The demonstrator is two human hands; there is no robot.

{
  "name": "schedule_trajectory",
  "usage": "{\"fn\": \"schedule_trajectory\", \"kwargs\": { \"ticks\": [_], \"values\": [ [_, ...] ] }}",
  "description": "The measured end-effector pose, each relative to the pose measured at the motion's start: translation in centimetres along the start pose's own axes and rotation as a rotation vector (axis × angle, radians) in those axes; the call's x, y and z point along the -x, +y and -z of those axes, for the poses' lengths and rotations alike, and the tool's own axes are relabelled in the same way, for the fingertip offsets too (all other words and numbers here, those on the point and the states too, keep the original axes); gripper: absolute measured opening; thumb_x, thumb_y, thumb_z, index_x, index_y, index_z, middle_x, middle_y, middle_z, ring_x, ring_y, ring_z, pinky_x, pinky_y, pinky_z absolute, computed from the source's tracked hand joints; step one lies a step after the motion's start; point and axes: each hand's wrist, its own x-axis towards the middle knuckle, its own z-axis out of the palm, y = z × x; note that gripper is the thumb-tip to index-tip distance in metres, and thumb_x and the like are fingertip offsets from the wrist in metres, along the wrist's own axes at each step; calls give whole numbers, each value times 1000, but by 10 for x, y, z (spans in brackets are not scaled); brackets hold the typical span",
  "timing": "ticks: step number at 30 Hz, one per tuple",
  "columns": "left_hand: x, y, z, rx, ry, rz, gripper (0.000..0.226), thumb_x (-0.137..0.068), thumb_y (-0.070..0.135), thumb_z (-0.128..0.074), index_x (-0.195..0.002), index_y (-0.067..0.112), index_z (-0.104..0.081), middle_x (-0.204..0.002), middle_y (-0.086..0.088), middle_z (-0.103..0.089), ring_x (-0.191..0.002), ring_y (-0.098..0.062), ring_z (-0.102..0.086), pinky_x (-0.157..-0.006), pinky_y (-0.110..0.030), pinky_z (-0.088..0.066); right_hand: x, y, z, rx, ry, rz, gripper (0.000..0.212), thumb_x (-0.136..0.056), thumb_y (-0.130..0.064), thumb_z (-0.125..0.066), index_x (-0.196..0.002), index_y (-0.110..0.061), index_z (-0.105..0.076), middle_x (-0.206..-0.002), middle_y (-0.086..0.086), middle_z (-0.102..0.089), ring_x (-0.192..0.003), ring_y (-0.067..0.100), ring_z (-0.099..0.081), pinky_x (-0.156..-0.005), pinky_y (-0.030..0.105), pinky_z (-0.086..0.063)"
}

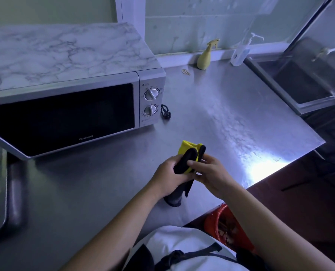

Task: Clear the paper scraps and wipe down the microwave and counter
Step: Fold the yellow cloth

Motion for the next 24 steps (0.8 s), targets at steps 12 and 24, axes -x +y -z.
{"fn": "schedule_trajectory", "kwargs": {
  "ticks": [12, 24],
  "values": [
    [7, -5, 37, 438, 196, 148, 20, -92, 5, -64, -109, 14, -72, -101, -6, -75, -90, -16, -69, -77, -28, -54, -11, -3, 32, -157, 132, -86, 21, -91, 4, -55, -99, -12, -64, -80, 8, -60, -66, 19, -62, -62, 36, -58],
    [0, -12, 81, 369, 292, 368, 24, -100, 20, -55, -112, 37, -66, -111, 11, -73, -100, -8, -70, -72, -20, -57, -82, -40, 129, 316, 151, -152, 14, -104, -29, -50, -104, -28, -65, -93, 10, -57, -63, 21, -58, -47, 29, -48]
  ]
}}
